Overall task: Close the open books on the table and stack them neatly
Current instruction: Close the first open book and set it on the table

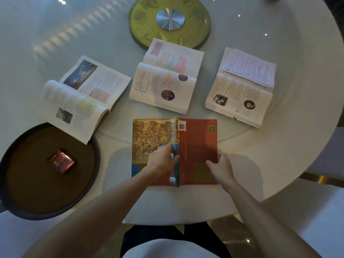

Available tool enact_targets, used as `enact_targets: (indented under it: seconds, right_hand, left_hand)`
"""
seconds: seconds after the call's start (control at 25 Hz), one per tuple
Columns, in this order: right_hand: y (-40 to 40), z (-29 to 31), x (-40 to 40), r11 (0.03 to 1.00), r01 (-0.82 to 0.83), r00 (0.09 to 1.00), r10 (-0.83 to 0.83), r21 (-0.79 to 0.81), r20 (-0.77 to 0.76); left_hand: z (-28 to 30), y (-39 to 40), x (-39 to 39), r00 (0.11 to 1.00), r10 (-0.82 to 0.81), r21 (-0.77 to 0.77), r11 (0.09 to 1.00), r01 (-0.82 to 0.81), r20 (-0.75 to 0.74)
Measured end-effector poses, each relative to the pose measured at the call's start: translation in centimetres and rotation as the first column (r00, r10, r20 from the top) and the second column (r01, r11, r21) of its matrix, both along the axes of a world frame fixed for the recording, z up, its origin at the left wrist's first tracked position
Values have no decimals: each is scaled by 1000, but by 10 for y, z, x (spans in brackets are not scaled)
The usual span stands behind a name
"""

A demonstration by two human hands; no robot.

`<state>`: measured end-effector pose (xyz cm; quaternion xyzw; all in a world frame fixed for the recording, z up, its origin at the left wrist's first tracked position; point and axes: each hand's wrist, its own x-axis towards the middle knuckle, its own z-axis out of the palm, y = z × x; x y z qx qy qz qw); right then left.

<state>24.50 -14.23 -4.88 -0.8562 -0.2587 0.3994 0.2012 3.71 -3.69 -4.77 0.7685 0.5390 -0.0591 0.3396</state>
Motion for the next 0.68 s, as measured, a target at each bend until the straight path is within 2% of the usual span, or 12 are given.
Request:
enact_targets:
  seconds: [0.12,0.2,0.36,0.48,0.56,0.68]
  right_hand:
    - [5,0,6,985,173,974,-170,7,-152]
    - [8,1,9,987,162,960,-162,-18,-230]
    - [10,1,7,989,142,966,-145,-29,-214]
    - [13,2,7,995,88,962,-96,-44,-254]
    - [18,7,3,998,-20,981,9,-57,-192]
    - [32,17,-6,981,-192,977,193,-21,95]
  left_hand:
    - [-6,-2,-3,1000,20,-1,1000,-20,19]
    - [-6,-6,-1,999,46,29,999,-47,16]
    - [-3,-11,8,997,65,56,996,-63,-37]
    - [5,-5,11,992,118,0,993,-119,51]
    - [17,5,6,958,224,-82,974,-212,180]
    - [39,24,-3,822,446,-291,888,-357,355]
